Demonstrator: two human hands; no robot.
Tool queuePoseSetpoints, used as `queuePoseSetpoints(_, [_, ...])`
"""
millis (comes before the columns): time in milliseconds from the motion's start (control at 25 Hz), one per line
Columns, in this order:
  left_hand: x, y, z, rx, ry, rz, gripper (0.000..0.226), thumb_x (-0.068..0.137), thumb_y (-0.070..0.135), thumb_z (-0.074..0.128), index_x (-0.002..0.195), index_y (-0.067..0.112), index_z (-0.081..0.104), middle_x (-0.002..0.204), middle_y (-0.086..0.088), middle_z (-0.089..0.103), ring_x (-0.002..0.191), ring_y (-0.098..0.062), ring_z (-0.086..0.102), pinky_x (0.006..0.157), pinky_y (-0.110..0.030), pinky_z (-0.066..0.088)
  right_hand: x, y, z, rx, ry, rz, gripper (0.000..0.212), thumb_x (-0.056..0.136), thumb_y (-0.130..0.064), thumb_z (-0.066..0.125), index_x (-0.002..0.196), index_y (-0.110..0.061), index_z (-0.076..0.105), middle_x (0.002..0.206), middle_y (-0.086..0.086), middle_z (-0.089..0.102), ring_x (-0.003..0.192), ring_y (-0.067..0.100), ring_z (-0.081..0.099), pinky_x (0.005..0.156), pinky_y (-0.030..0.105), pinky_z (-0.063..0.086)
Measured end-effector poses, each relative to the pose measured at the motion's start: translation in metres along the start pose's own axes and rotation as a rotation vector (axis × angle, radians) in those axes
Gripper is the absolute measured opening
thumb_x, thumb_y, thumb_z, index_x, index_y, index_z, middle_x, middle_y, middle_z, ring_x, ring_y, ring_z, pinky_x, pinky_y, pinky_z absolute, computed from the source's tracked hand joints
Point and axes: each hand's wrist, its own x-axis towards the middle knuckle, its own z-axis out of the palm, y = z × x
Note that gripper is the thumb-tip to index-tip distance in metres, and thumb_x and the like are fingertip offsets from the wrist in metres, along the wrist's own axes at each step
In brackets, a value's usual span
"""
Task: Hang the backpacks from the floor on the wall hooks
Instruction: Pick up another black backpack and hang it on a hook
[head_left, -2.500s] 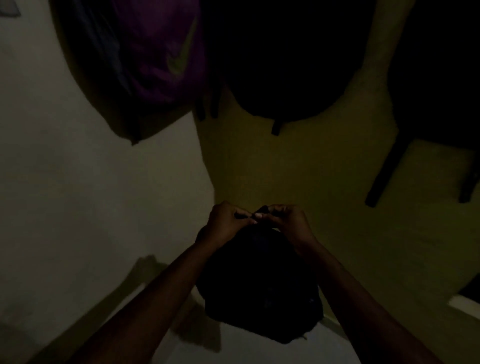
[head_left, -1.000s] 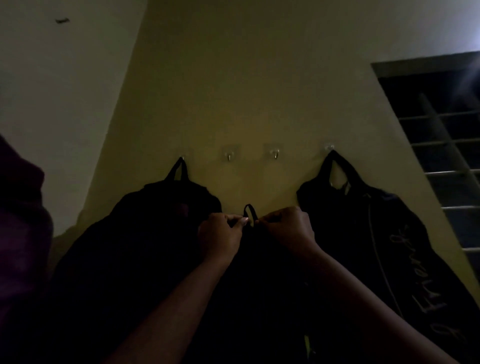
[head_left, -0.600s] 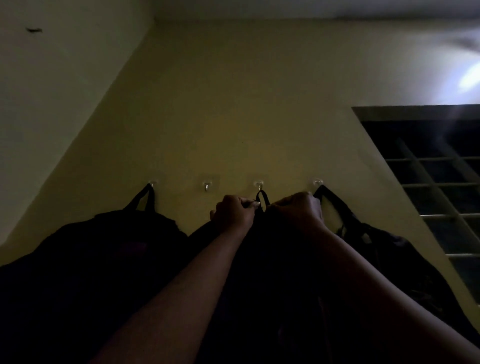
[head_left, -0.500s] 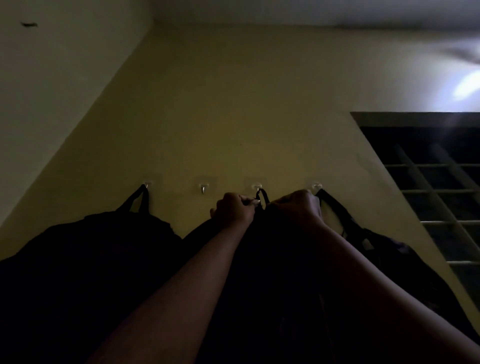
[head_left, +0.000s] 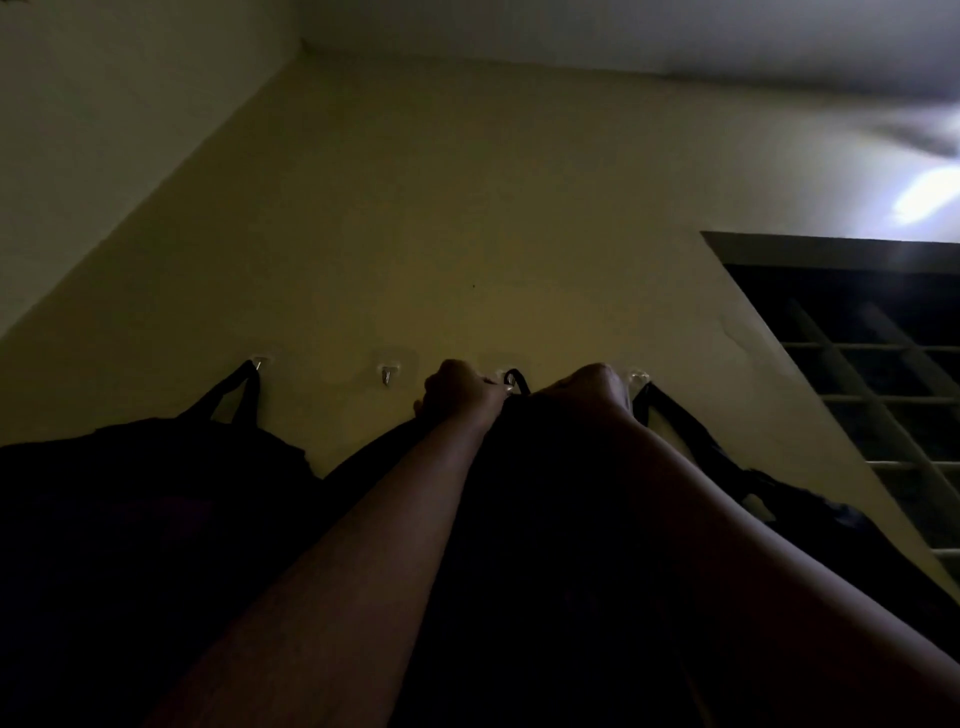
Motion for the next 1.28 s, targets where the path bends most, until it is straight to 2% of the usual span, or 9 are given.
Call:
queuePoseSetpoints(160, [-0.005, -0.001, -0.004, 0.045, -0.017, -0.046, 0.047, 0.076, 0.032, 0.069, 0.117, 0.008, 0.063, 0.123, -0.014, 0.064, 0.116, -0.03, 0.057, 0.102, -0.04, 0.045, 0.001, 0.001, 0.001, -0.064, -0.107, -0.012, 0.023, 0.078, -0.022, 0.066, 0.09, -0.003, 0.063, 0.113, 0.019, 0.06, 0.101, 0.032, 0.057, 0.083, 0.035, 0.047])
queuePoseSetpoints(320, [-0.021, -0.005, -0.01, 0.063, -0.034, -0.084, 0.042, 0.076, 0.034, 0.071, 0.111, 0.011, 0.067, 0.119, -0.012, 0.067, 0.115, -0.029, 0.059, 0.102, -0.04, 0.044, -0.022, 0.0, -0.001, -0.063, -0.035, 0.053, 0.013, 0.072, -0.019, 0.065, 0.067, -0.007, 0.063, 0.077, 0.01, 0.058, 0.071, 0.024, 0.056, 0.066, 0.025, 0.042])
queuePoseSetpoints(440, [-0.035, -0.007, -0.017, -0.005, -0.026, -0.067, 0.028, 0.078, 0.027, 0.071, 0.101, 0.011, 0.072, 0.113, -0.012, 0.071, 0.11, -0.027, 0.062, 0.098, -0.036, 0.048, -0.039, 0.002, -0.008, -0.022, -0.114, -0.059, 0.023, 0.077, -0.019, 0.059, 0.053, -0.016, 0.06, 0.065, 0.002, 0.055, 0.067, 0.021, 0.053, 0.057, 0.025, 0.036])
queuePoseSetpoints(520, [-0.046, -0.005, -0.025, -0.07, -0.021, -0.035, 0.026, 0.082, 0.023, 0.068, 0.104, 0.009, 0.072, 0.115, -0.011, 0.07, 0.112, -0.025, 0.062, 0.094, -0.029, 0.048, -0.05, 0.006, -0.015, -0.046, -0.175, -0.172, 0.022, 0.086, -0.025, 0.052, 0.077, -0.018, 0.072, 0.09, 0.006, 0.069, 0.086, 0.026, 0.061, 0.066, 0.029, 0.042])
queuePoseSetpoints(600, [-0.06, -0.002, -0.035, -0.121, -0.017, -0.02, 0.029, 0.087, 0.025, 0.062, 0.11, 0.01, 0.07, 0.12, -0.009, 0.068, 0.115, -0.024, 0.059, 0.088, -0.024, 0.045, -0.061, 0.009, -0.023, -0.045, -0.189, -0.232, 0.031, 0.094, -0.03, 0.044, 0.11, -0.013, 0.065, 0.118, 0.012, 0.065, 0.107, 0.03, 0.059, 0.082, 0.032, 0.046])
queuePoseSetpoints(720, [-0.087, 0.0, -0.051, -0.146, -0.084, 0.005, 0.036, 0.091, 0.029, 0.055, 0.123, 0.014, 0.061, 0.129, -0.006, 0.062, 0.118, -0.023, 0.057, 0.089, -0.023, 0.044, -0.085, 0.012, -0.037, 0.102, -0.169, -0.235, 0.034, 0.096, -0.029, 0.044, 0.122, -0.012, 0.058, 0.125, 0.011, 0.062, 0.115, 0.027, 0.056, 0.09, 0.031, 0.045])
queuePoseSetpoints(880, [-0.132, 0.01, -0.075, -0.293, -0.124, -0.097, 0.036, 0.092, 0.023, 0.054, 0.125, 0.011, 0.06, 0.131, -0.009, 0.06, 0.119, -0.023, 0.056, 0.09, -0.024, 0.042, -0.126, 0.013, -0.074, 0.289, -0.234, -0.082, 0.039, 0.095, -0.037, 0.043, 0.122, -0.014, 0.058, 0.125, 0.008, 0.062, 0.114, 0.023, 0.056, 0.089, 0.03, 0.045])
queuePoseSetpoints(1120, [-0.264, 0.03, -0.125, -0.415, -0.268, -0.293, 0.044, 0.094, 0.033, 0.049, 0.13, 0.009, 0.052, 0.135, -0.009, 0.056, 0.124, -0.021, 0.051, 0.093, -0.024, 0.038, -0.233, 0.026, -0.151, 0.507, -0.337, 0.231, 0.044, 0.092, -0.045, 0.043, 0.126, -0.018, 0.054, 0.13, 0.003, 0.057, 0.118, 0.017, 0.052, 0.105, 0.041, 0.042])
queuePoseSetpoints(1280, [-0.371, 0.048, -0.169, -0.461, -0.359, -0.493, 0.049, 0.095, 0.037, 0.044, 0.135, 0.009, 0.046, 0.141, -0.009, 0.049, 0.129, -0.023, 0.046, 0.096, -0.027, 0.036, -0.329, 0.031, -0.222, 0.537, -0.435, 0.439, 0.051, 0.091, -0.047, 0.044, 0.132, -0.017, 0.047, 0.137, 0.003, 0.05, 0.118, 0.014, 0.049, 0.099, 0.032, 0.04])
